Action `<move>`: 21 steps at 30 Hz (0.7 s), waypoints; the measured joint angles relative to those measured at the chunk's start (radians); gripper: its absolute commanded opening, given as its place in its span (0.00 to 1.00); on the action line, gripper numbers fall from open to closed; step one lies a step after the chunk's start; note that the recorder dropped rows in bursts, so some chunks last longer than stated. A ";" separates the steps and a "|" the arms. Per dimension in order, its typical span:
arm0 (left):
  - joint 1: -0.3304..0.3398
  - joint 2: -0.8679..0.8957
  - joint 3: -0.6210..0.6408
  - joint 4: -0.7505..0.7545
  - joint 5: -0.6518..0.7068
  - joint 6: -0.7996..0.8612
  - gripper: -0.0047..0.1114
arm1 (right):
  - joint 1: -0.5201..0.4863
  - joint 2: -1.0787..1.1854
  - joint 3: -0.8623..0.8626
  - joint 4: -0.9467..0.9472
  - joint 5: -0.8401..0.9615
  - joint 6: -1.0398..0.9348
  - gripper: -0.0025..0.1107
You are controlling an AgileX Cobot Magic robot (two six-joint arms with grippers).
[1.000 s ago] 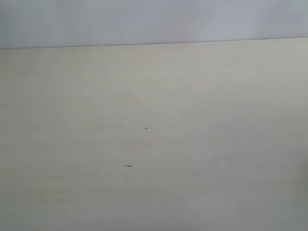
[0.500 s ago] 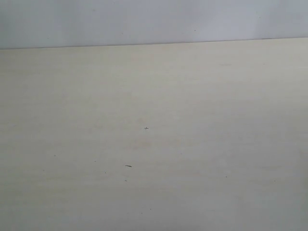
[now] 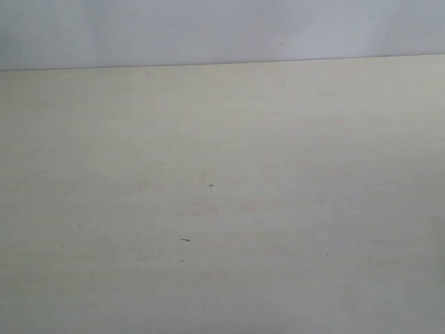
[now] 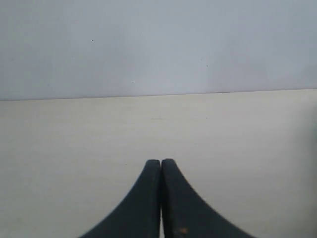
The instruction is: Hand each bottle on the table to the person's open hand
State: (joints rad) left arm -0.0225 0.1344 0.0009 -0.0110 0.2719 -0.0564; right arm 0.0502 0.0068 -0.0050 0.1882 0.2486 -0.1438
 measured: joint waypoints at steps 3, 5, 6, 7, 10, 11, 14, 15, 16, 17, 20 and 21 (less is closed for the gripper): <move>0.000 -0.040 0.000 0.000 0.021 0.000 0.04 | 0.000 0.000 0.000 0.000 0.000 0.000 0.02; 0.000 -0.083 0.000 0.000 0.041 0.000 0.04 | 0.000 0.000 0.000 0.000 0.000 0.000 0.02; 0.000 -0.104 0.000 0.000 0.051 0.000 0.04 | 0.000 0.000 0.000 0.000 0.000 0.000 0.02; 0.000 -0.116 0.000 0.000 0.058 0.000 0.04 | 0.000 0.000 0.000 0.000 0.000 0.000 0.02; 0.000 -0.128 0.000 0.001 0.080 0.000 0.04 | 0.000 0.000 0.000 0.000 0.000 0.000 0.02; 0.000 -0.128 0.000 0.003 0.080 0.000 0.04 | 0.000 0.000 0.000 0.000 0.000 0.000 0.02; 0.000 -0.128 0.000 0.003 0.086 0.000 0.04 | 0.000 0.000 0.000 0.000 0.000 0.000 0.02; 0.000 -0.128 0.000 0.003 0.088 0.000 0.04 | 0.000 0.000 0.000 0.000 0.000 0.000 0.02; 0.000 -0.128 0.000 0.003 0.088 0.000 0.04 | 0.000 0.000 0.000 0.000 0.000 0.000 0.02; 0.000 -0.128 0.000 0.003 0.088 0.000 0.04 | 0.000 0.000 0.000 0.000 0.000 0.000 0.02; 0.000 -0.128 0.000 0.003 0.090 0.000 0.04 | 0.000 0.000 0.000 0.000 0.000 0.000 0.02; 0.000 -0.128 0.000 0.003 0.090 0.000 0.04 | 0.000 0.000 0.000 0.000 0.000 0.000 0.02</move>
State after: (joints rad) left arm -0.0225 0.0064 0.0009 -0.0084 0.3618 -0.0564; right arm 0.0502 0.0068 -0.0050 0.1882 0.2486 -0.1438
